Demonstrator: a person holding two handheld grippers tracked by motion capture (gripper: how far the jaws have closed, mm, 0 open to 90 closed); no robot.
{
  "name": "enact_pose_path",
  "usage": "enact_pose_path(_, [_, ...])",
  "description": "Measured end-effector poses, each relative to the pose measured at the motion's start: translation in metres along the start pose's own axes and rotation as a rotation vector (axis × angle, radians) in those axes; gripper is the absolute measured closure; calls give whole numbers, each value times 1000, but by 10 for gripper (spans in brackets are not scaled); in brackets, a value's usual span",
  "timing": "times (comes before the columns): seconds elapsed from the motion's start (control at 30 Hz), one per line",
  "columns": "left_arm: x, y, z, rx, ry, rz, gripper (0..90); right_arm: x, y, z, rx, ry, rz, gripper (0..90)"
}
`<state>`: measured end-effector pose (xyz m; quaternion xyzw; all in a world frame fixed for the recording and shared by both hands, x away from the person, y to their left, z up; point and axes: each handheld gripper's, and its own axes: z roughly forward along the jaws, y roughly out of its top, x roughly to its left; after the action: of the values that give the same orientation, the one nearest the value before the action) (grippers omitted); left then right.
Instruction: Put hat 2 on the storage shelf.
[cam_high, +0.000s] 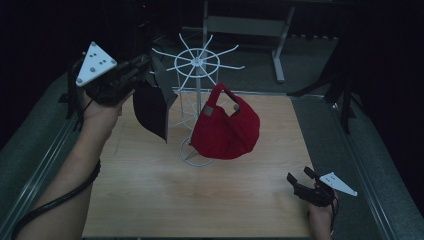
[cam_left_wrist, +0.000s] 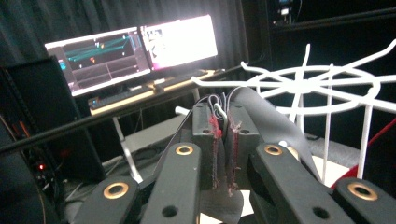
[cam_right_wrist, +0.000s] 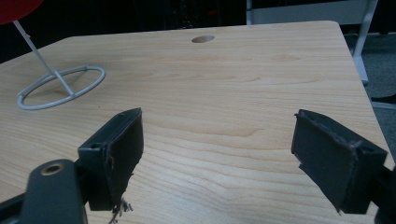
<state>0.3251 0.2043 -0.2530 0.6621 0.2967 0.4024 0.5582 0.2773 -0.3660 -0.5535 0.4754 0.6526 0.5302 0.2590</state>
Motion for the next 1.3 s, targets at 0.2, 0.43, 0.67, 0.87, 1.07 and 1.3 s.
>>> enact_pose_path(0.2, [2, -12, -1, 39, -11, -10, 850, 0, 0, 0, -2, -1, 2, 166])
enact_pose_path(0.43, [2, -26, -6, 32, -37, -19, 836, 0, 0, 0, -1, -1, -1, 166])
enact_pose_path(0.67, [4, -31, -14, 32, -39, -21, 661, 0, 0, 0, 1, -2, -4, 166])
enact_pose_path(0.87, [6, -37, -23, 24, -53, -42, 627, 1, 0, 0, 3, -3, -6, 166])
enact_pose_path(1.07, [3, -51, -32, 31, -65, -50, 619, 1, 0, 0, 5, -3, -8, 166])
enact_pose_path(1.3, [6, -72, -46, 32, -61, -83, 619, 1, 0, 1, 6, -4, -10, 166])
